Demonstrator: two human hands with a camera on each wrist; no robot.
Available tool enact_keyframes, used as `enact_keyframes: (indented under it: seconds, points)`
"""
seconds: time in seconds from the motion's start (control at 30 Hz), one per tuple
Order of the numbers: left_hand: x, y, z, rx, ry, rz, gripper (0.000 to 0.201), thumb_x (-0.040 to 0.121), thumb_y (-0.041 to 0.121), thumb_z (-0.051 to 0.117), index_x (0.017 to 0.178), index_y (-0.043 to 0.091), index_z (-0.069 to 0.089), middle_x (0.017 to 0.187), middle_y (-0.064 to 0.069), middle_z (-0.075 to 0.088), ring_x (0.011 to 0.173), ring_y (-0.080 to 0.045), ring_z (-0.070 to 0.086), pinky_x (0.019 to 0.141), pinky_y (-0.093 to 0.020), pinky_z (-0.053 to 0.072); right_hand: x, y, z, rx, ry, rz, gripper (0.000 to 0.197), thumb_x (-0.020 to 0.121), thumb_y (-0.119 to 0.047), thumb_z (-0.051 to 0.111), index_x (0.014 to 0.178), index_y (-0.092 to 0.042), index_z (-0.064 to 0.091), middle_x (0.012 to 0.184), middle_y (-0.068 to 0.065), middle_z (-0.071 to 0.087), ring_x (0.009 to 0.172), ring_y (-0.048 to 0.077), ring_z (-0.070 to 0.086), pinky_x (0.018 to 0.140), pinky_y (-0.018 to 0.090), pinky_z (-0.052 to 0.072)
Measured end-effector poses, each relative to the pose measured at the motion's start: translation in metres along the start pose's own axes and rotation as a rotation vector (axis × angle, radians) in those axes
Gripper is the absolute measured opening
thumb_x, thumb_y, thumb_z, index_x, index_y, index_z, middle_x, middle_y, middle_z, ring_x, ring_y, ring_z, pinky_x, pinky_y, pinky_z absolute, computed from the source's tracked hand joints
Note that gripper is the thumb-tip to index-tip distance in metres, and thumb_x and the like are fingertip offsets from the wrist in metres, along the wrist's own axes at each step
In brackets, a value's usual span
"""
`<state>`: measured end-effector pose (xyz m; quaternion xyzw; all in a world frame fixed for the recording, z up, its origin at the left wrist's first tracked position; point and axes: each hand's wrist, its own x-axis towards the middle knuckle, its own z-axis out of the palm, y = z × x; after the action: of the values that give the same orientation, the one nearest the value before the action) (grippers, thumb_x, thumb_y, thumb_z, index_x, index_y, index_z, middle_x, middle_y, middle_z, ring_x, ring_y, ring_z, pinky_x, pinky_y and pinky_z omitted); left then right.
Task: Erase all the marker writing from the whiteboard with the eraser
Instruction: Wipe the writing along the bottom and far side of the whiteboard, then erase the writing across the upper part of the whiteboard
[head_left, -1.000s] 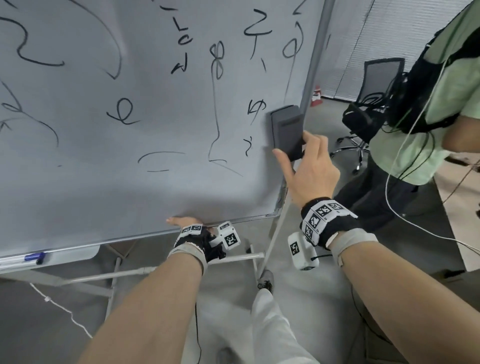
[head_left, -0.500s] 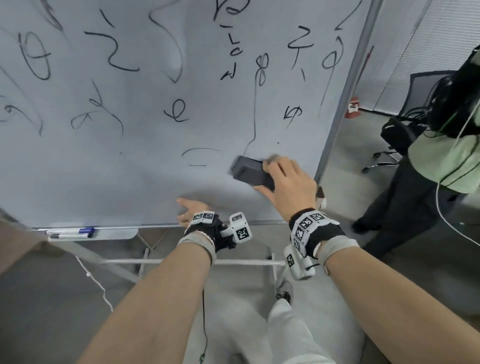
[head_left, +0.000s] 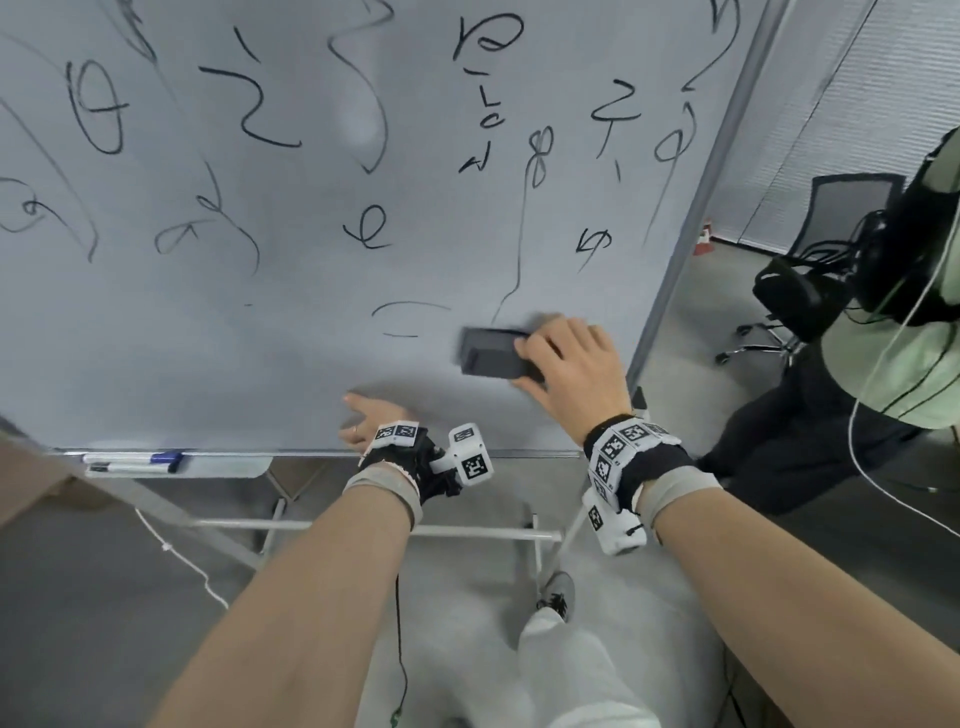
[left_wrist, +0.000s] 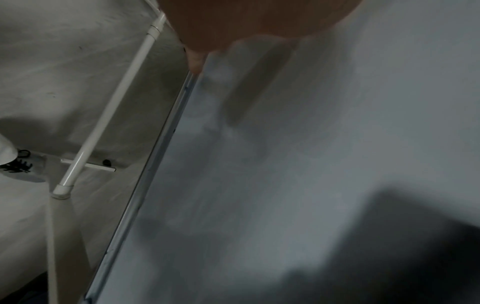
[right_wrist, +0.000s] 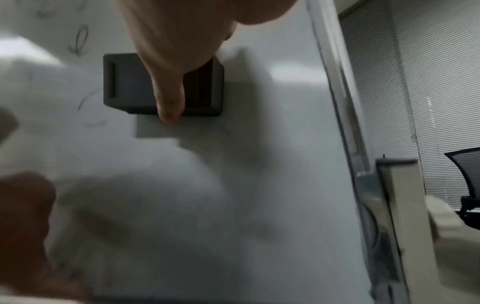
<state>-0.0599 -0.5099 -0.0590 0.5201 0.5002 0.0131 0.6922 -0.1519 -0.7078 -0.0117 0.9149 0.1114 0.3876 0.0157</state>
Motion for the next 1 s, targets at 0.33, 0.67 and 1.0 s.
enact_keyframes:
  seconds: [0.33,0.67,1.0]
  points:
    - [0.027,0.02,0.003,-0.088,0.044,0.041,0.072,0.1,0.055,0.038,0.156,0.011,0.024,0.162,-0.011,0.024,0.15,-0.029,0.022,0.122,-0.039,0.011,-0.013,0.002,0.012,-0.028,-0.129,-0.09,0.051,0.07,-0.035,0.09,0.107,-0.017,0.06,0.103,0.004,0.063,0.092,0.029,0.057,0.085,0.042,0.04]
    - [0.036,0.043,-0.011,-0.098,0.024,-0.013,0.07,0.101,0.052,0.036,0.154,0.008,0.026,0.159,-0.013,0.028,0.145,-0.033,0.03,0.12,-0.04,0.021,0.123,-0.04,-0.018,0.074,0.303,-0.038,0.043,0.087,-0.049,0.075,0.119,-0.019,0.072,0.112,0.0,0.067,0.098,0.024,0.057,0.081,0.038,0.041]
    - [0.092,0.064,-0.068,-0.157,-0.017,0.0,0.066,0.096,0.051,0.036,0.145,0.007,0.041,0.146,-0.019,0.046,0.129,-0.036,0.047,0.108,-0.041,0.035,0.088,-0.101,0.066,0.083,-0.128,-0.38,0.058,0.067,-0.041,0.089,0.117,-0.022,0.068,0.109,0.001,0.065,0.099,0.027,0.057,0.082,0.04,0.033]
